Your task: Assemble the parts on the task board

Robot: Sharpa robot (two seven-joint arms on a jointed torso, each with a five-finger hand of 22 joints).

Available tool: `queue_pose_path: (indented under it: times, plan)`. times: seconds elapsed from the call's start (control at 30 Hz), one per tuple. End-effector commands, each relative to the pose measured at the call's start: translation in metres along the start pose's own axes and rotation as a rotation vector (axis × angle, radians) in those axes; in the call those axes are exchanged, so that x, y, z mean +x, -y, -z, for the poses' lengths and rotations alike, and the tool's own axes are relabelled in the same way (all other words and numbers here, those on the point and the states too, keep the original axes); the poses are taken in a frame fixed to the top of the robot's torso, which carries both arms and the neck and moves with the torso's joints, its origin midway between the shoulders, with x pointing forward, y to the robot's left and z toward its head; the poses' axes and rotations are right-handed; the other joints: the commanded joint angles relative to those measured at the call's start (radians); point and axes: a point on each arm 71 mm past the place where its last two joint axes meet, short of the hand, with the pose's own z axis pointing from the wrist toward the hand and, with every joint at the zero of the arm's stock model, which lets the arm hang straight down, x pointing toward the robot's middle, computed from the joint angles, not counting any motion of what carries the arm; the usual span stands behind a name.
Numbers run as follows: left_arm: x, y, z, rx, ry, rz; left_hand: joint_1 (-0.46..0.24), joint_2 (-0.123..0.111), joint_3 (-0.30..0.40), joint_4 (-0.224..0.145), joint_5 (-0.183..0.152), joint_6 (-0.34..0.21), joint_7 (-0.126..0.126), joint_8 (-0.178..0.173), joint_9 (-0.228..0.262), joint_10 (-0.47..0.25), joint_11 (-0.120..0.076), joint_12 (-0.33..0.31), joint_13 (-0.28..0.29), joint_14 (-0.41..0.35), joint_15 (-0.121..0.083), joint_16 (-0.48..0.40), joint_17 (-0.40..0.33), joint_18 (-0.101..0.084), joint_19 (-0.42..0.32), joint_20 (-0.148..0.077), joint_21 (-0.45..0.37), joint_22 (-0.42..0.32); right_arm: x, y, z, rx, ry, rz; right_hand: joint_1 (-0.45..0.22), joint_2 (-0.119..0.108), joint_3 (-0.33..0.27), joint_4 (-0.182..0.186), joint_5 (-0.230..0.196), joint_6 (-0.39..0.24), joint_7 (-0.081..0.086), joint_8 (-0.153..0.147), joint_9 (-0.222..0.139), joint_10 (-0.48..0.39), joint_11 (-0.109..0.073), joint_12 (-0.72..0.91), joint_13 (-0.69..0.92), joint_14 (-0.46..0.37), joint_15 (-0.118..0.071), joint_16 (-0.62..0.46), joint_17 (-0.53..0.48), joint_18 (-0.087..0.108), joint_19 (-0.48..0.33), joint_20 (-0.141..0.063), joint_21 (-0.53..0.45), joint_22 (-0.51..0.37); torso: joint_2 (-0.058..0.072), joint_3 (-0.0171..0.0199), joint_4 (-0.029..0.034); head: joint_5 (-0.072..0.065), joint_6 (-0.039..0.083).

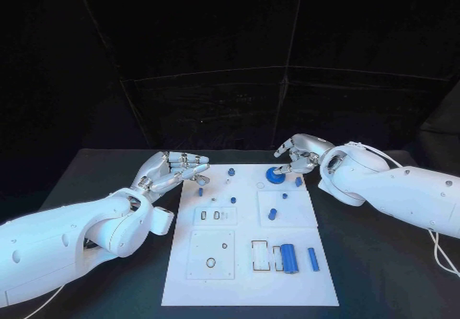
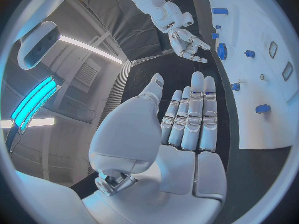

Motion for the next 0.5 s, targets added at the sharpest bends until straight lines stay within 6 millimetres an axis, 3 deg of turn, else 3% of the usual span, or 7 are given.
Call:
queue_pose_path:
  times: [0.03, 0.5]
  plan:
    - [0.0021, 0.0005, -0.0009, 0.001, -0.018, 0.007, -0.003, 0.010, 0.001, -0.006, 0.001, 0.000, 0.004, -0.005, 0.000, -0.001, 0.004, -0.006, 0.000, -0.007, 0.000, -0.005, 0.002, 0.010, -0.005, 0.001, -0.004, -0.001, 0.0066, 0.0038, -0.0021, 0.060, -0.106, 0.002, 0.017, 0.003, -0.021, 0.012, 0.007, -0.018, 0.006, 0.011, 0.000, 0.028, 0.005, 0.083, 0.107, 0.054, 0.009, 0.021, 0.044, -0.015, 0.015, 0.006, 0.015, 0.033, 0.001, 0.0004, 0.0010, -0.002, -0.001]
    - [0.0022, 0.0000, -0.0015, 0.001, -0.019, 0.007, -0.003, 0.010, 0.001, -0.006, 0.001, 0.000, 0.004, -0.005, 0.000, -0.001, 0.004, -0.006, 0.000, -0.007, 0.000, -0.005, 0.002, 0.010, -0.005, 0.001, -0.004, -0.001, 0.0114, 0.0066, -0.0097, 0.079, -0.141, 0.026, 0.043, 0.018, -0.028, 0.019, 0.009, -0.032, 0.011, 0.033, 0.001, 0.025, 0.009, 0.104, 0.136, 0.055, 0.015, 0.032, 0.067, -0.017, 0.017, 0.013, 0.023, 0.046, 0.001, -0.0016, 0.0003, -0.004, -0.006]
